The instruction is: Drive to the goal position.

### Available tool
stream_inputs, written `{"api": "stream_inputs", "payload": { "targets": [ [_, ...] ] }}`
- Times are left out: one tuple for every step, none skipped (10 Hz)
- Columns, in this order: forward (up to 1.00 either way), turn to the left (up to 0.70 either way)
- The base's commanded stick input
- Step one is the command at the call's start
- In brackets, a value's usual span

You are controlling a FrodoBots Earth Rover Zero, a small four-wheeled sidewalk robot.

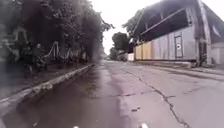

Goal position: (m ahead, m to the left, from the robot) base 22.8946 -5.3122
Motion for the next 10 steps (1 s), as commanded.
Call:
{"api": "stream_inputs", "payload": {
  "targets": [
    [0.85, 0.02],
    [0.85, 0.04],
    [0.85, 0.06],
    [0.85, 0.07],
    [0.85, 0.02],
    [0.85, 0.0],
    [0.85, 0.0],
    [0.85, 0.0],
    [0.85, 0.0],
    [0.85, 0.0]
  ]
}}
